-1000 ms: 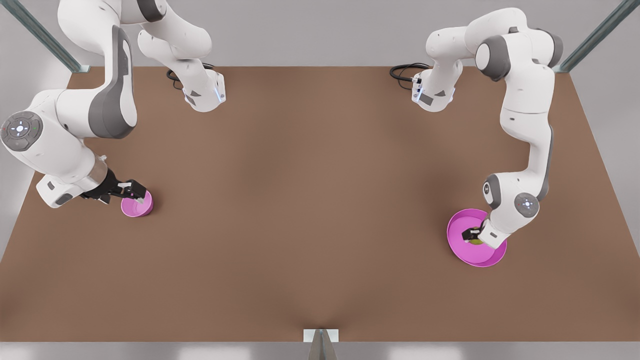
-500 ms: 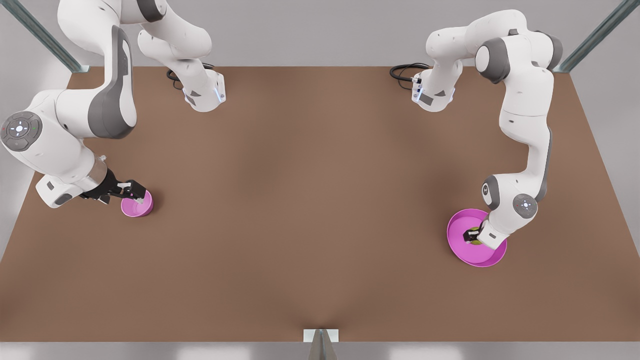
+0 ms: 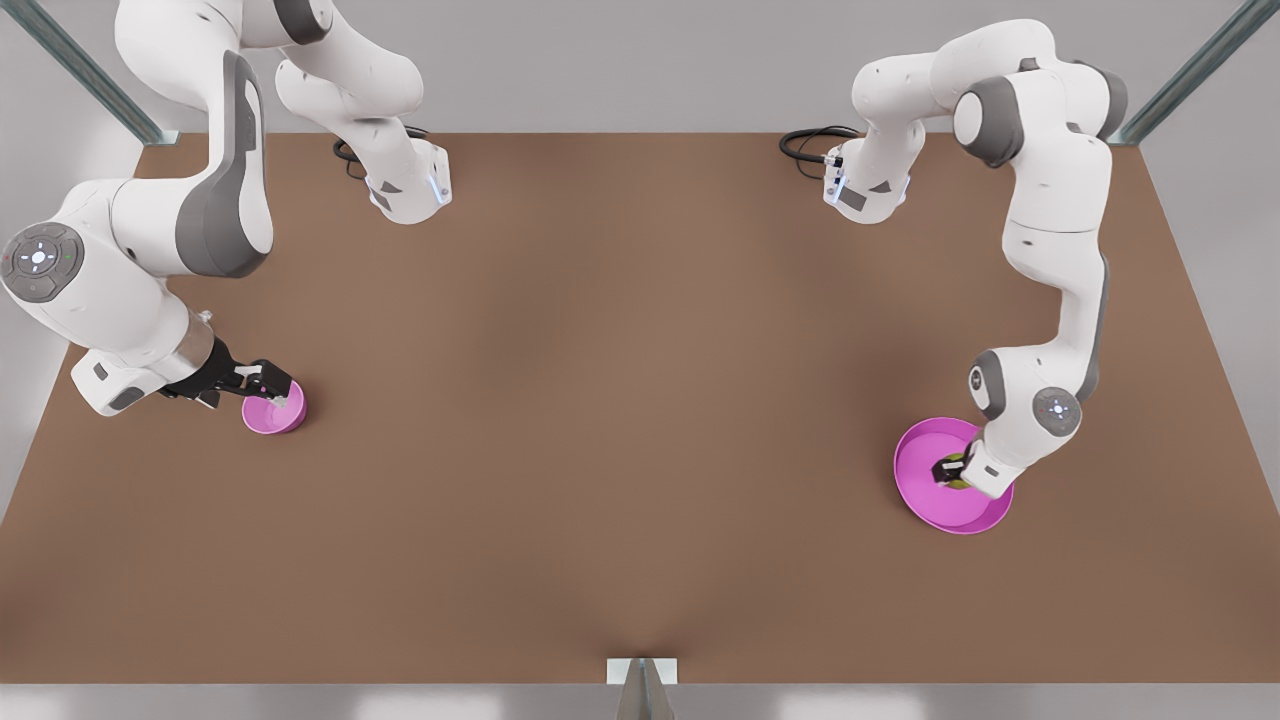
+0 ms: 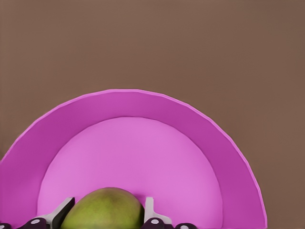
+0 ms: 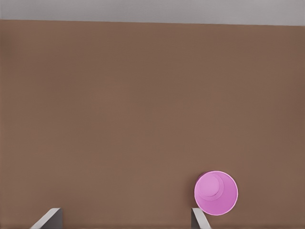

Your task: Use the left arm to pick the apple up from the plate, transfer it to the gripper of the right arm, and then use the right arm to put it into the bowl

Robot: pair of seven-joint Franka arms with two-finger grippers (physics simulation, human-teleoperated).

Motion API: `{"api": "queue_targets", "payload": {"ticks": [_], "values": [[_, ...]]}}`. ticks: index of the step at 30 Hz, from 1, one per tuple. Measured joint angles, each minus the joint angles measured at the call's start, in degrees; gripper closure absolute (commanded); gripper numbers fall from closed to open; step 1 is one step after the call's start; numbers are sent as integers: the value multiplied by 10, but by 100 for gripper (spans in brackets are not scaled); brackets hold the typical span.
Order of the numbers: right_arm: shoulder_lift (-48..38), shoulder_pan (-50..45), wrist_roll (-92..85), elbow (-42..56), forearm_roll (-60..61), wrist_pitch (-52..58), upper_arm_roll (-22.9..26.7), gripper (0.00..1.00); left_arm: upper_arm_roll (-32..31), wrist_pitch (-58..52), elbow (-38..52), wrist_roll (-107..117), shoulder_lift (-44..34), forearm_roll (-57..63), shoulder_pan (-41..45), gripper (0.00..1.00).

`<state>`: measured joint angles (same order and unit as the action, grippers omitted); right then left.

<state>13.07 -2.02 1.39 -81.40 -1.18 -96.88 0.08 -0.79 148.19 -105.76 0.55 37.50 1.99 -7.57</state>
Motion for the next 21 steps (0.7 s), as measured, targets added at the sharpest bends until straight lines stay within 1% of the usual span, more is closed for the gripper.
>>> {"api": "queue_targets", "payload": {"ticks": [5, 7, 8, 11, 13, 15, 18, 21], "values": [[0, 0, 0, 0, 0, 0, 0, 0, 0, -1, 0, 1, -5, 1, 0, 27], [0, 0, 0, 0, 0, 0, 0, 0, 0, -6, -1, 1, -25, 2, 0, 27], [0, 0, 0, 0, 0, 0, 0, 0, -2, -17, -1, -1, -46, 2, 1, 27], [0, 0, 0, 0, 0, 0, 0, 0, -57, -83, 0, -8, -132, -8, 2, 29], [0, 1, 0, 1, 0, 0, 0, 0, -102, -137, 15, -18, -172, -54, 3, 29], [0, 0, 0, 1, 0, 0, 0, 0, -142, -185, 28, -27, -183, -92, 5, 29], [0, -3, 1, 1, 4, 0, 0, 0, -179, -232, 33, -44, -186, -151, 6, 29], [0, -6, 3, 1, 61, 1, -1, 0, -205, -253, 42, -81, -173, -243, 14, 29]]}}
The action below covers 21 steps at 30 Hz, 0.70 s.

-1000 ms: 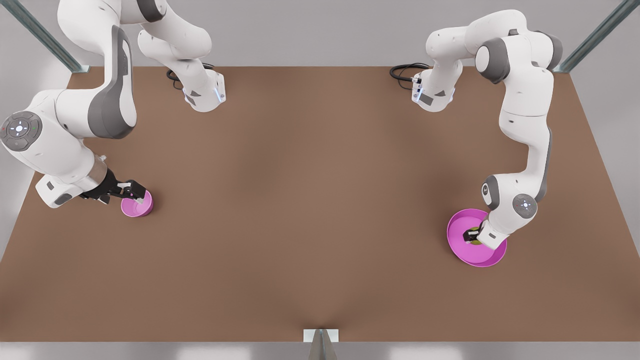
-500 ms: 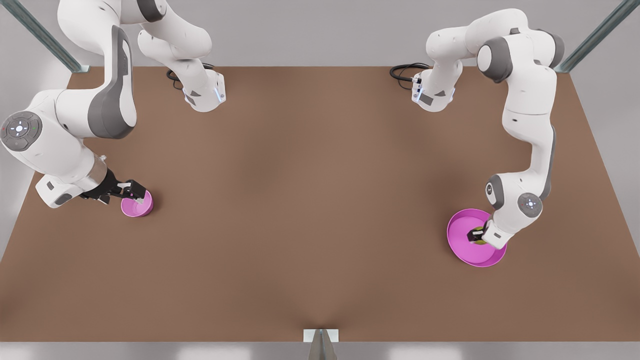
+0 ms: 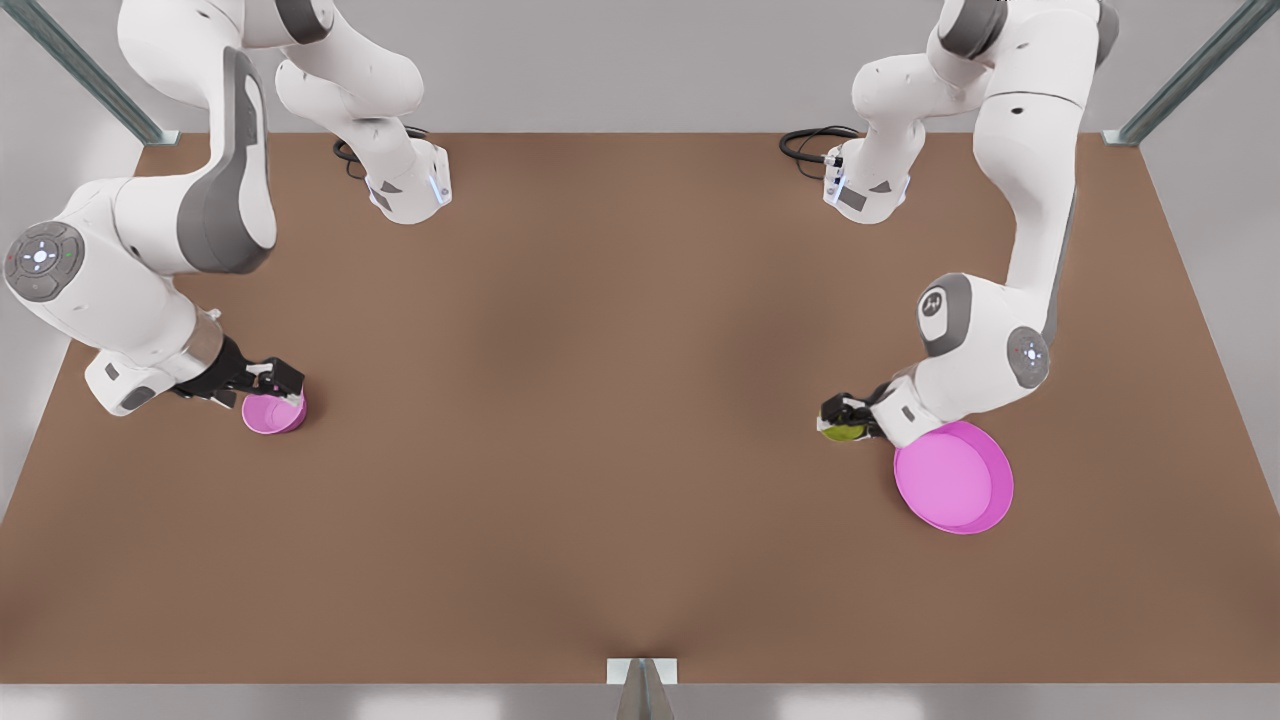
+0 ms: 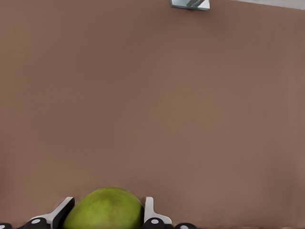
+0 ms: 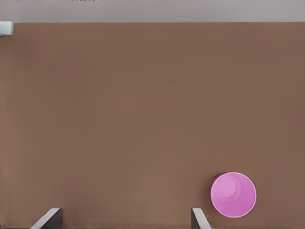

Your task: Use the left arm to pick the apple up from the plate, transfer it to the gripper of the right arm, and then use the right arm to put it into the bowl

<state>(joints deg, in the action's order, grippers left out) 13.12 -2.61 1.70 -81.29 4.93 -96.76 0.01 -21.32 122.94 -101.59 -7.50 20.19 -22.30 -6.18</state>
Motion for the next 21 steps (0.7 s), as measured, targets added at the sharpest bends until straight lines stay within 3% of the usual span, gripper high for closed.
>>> {"api": "queue_targets", "payload": {"ticks": [3, 7, 11, 16, 21], "values": [[26, -11, 13, -1, 114, -5, -2, 0, -8, 14, 9, -64, 25, -115, 45, 29], [84, -20, 28, -4, 331, -39, -11, 0, -9, 70, 17, -212, 95, -370, 123, 29], [103, -29, 19, -78, 514, -97, -39, 0, -49, 102, 92, -381, 184, -561, 140, 29], [103, -20, -52, -194, 702, -138, -55, 0, -115, 120, 198, -579, 286, -656, 142, 29], [187, -19, -177, -200, 858, -136, -62, 0, -132, 131, 308, -744, 363, -697, 195, 29]]}}
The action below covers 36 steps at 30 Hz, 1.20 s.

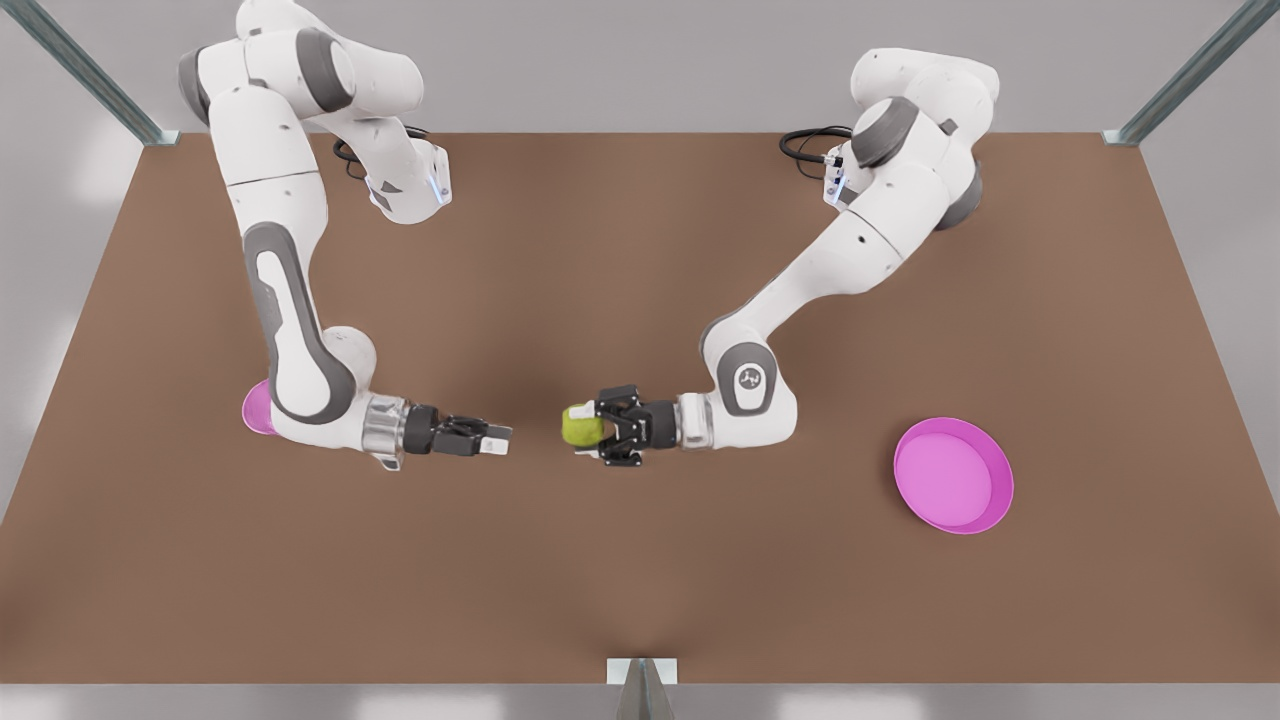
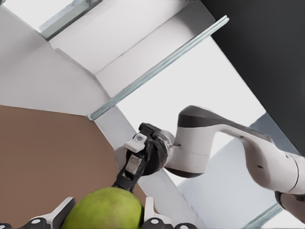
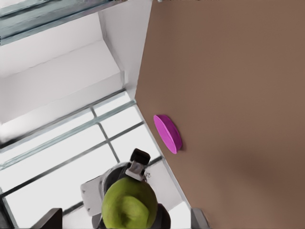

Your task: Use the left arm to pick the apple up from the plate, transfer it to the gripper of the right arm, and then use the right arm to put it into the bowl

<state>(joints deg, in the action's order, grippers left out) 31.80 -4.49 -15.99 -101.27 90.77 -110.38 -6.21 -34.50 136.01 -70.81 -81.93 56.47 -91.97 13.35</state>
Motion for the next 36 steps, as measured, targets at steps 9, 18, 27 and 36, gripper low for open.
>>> {"api": "queue_targets", "payload": {"ticks": [9, 18, 27, 36], "values": [[23, -6, -192, 25, 62, 16, -9, 0, -1, 11, 31, -214, 27, -31, 22, 29], [26, -36, -310, 20, 64, 26, -14, 0, -2, 22, 56, -347, 47, -36, 40, 29], [35, -41, -386, 21, 30, 19, -14, 0, -1, 29, 57, -429, 48, -36, 41, 29], [34, -77, -435, 36, 60, -11, -14, 35, -2, 39, 57, -478, 48, -37, 48, 29]]}}
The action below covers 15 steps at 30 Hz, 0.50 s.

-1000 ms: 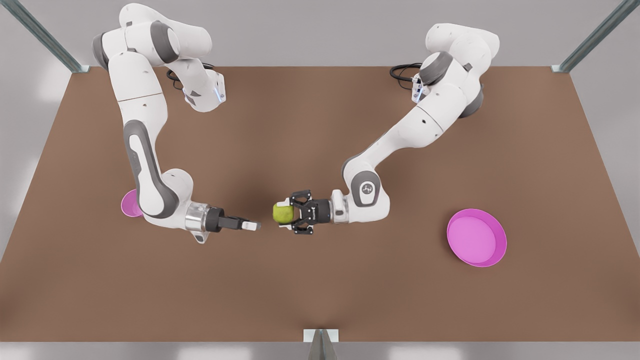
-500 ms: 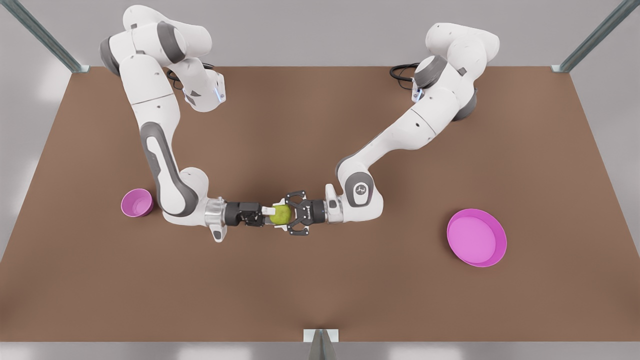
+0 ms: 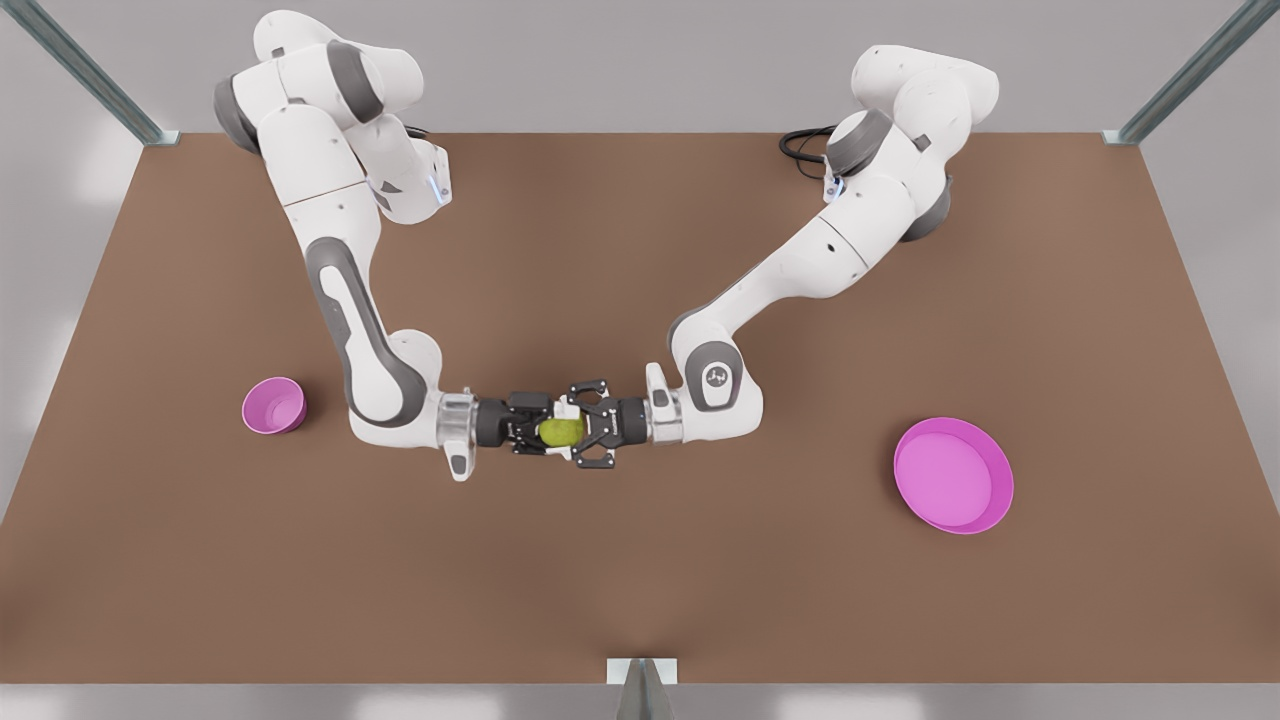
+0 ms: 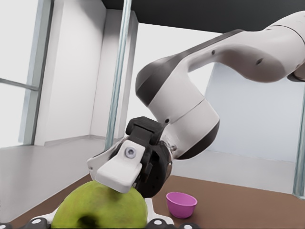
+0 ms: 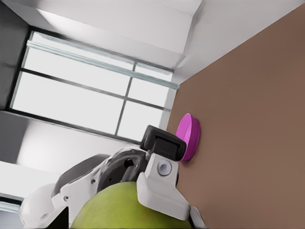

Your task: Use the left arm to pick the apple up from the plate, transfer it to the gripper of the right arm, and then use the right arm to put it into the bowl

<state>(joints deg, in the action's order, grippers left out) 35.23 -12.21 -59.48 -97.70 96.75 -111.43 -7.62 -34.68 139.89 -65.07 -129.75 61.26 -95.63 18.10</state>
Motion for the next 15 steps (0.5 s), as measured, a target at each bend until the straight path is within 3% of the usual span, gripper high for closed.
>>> {"api": "queue_targets", "payload": {"ticks": [3, 4, 6, 15], "values": [[0, -2, -13, 0, 4, -9, 0, 37, 1, 2, 0, -12, 0, 0, 0, 27], [0, -2, -16, 0, 5, -12, 0, 37, 1, 2, 0, -15, 0, 0, 0, 11], [0, -1, -23, 0, 5, -15, 0, 37, 1, 2, 0, -19, 0, 2, -1, 2], [-5, 13, -43, 0, -12, -21, 3, 37, 3, 2, -9, -36, -2, 7, -14, 1]]}}
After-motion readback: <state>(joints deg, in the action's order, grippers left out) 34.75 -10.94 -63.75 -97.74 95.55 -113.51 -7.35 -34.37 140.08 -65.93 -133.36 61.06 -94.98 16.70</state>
